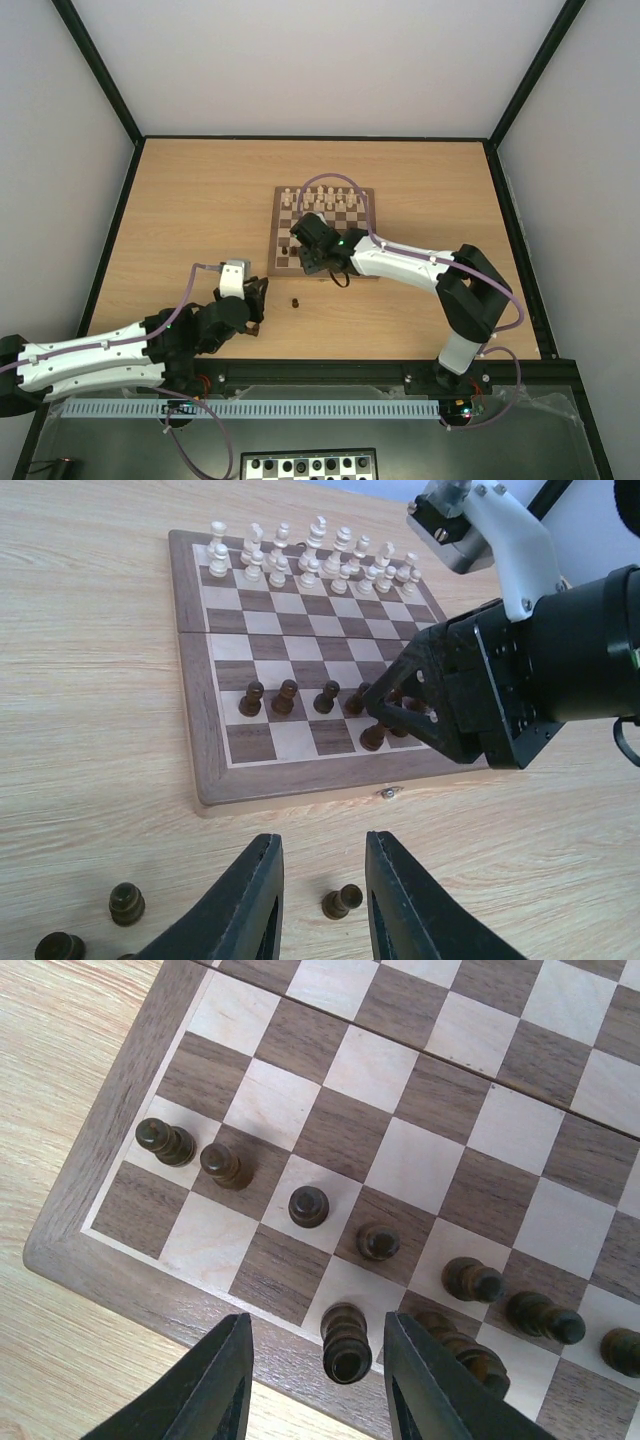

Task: Set up the chess pieces on the board
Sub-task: Place the chess piece on the chessboard, then pick up the chess piece at the center of the board.

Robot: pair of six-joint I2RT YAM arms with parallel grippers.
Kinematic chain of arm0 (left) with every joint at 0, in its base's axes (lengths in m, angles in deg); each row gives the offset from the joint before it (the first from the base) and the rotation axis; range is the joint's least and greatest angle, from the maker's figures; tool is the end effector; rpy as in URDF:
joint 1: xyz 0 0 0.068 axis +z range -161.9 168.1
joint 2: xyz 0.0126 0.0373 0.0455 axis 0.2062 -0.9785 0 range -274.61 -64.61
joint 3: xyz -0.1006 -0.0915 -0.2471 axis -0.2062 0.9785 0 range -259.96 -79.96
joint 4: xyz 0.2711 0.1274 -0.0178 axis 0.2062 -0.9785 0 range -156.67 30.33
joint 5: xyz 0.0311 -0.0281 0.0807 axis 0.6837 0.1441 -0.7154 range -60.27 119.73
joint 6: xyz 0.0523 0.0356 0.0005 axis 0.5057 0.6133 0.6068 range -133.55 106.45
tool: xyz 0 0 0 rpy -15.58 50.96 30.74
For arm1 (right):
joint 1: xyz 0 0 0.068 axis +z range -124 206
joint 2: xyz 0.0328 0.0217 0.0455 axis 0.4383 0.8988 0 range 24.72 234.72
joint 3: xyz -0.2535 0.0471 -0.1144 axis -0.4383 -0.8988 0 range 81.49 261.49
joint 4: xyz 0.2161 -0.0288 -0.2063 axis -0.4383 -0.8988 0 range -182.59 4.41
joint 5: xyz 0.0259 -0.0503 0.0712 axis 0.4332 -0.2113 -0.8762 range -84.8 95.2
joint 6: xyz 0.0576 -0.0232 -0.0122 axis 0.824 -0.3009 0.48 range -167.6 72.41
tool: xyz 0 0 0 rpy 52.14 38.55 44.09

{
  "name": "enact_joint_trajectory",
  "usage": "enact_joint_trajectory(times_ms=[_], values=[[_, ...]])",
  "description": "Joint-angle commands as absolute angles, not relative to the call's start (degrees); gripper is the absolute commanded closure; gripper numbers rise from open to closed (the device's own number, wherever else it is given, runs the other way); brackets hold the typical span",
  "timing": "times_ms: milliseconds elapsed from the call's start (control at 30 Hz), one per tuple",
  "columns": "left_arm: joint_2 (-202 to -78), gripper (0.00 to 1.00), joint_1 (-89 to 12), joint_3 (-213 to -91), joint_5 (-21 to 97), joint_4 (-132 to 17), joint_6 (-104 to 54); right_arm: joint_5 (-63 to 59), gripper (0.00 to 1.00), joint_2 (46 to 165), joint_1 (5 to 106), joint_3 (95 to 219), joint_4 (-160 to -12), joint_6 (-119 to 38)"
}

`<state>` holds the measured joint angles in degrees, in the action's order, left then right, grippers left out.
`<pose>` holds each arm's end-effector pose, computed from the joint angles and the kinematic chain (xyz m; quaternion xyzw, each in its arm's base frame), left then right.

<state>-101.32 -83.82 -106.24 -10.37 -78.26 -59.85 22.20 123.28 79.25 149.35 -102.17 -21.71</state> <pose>0.0886 -0.1709 0.2303 0.0099 0.8279 -0.2574 0.4982 0.2619 0.3272 0.2011 -0.1656 0.9077 0.1233 0.3653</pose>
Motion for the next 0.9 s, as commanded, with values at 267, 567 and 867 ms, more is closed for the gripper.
enact_joint_trajectory(times_ms=[267, 567, 867], values=[[-101.24, 0.47, -83.34, -107.37, -12.29, -79.07, -60.13, 19.07, 0.29, 114.95, 79.15, 150.20, -103.30, -22.54], [-97.87, 0.01, -83.13, -109.48, -15.11, -84.53, -63.76, 13.38, 0.01, 105.26, 80.25, 145.11, -104.54, -22.30], [-94.94, 0.01, -83.02, -110.79, -15.38, -87.09, -65.76, 9.26, 0.19, 103.61, 82.99, 138.45, -103.66, -19.87]])
